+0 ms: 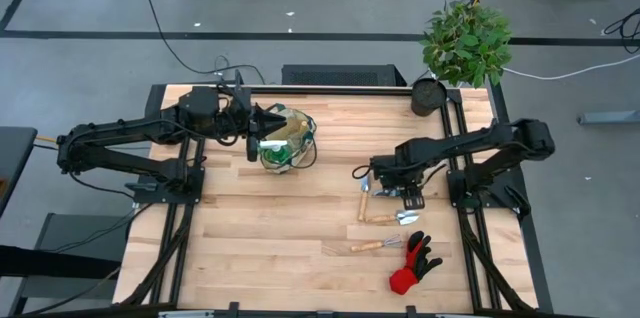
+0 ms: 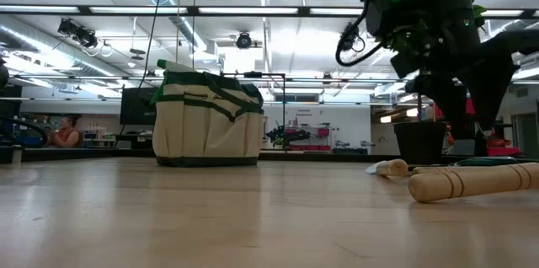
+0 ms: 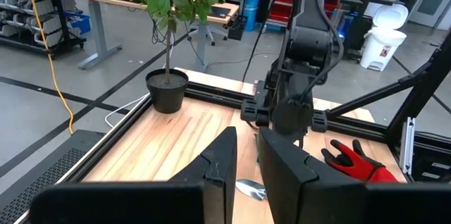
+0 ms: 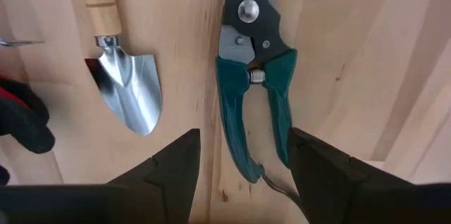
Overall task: Pick & Place Garden tools in Gardening bag
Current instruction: Put the green shear scissors into the gardening bag
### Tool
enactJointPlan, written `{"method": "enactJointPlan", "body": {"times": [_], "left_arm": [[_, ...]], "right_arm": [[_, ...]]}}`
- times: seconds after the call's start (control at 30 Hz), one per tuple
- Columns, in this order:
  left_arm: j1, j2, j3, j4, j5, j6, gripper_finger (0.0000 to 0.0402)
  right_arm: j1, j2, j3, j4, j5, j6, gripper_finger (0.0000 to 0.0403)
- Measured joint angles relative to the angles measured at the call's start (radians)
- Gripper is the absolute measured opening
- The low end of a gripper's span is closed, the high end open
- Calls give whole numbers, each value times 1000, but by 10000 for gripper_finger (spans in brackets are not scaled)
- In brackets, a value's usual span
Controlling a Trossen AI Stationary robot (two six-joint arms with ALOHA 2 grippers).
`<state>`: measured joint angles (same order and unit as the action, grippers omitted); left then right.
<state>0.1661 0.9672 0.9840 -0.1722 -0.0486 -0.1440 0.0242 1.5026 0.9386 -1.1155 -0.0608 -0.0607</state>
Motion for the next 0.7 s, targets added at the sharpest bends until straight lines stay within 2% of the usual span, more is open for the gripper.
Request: {"method": "enactJointPlan", "body": {"times": [0.7], "left_arm": [[0,0,0,0,0,2,64]], "right_arm": [[17,172,1,42,1,-23,213]]}}
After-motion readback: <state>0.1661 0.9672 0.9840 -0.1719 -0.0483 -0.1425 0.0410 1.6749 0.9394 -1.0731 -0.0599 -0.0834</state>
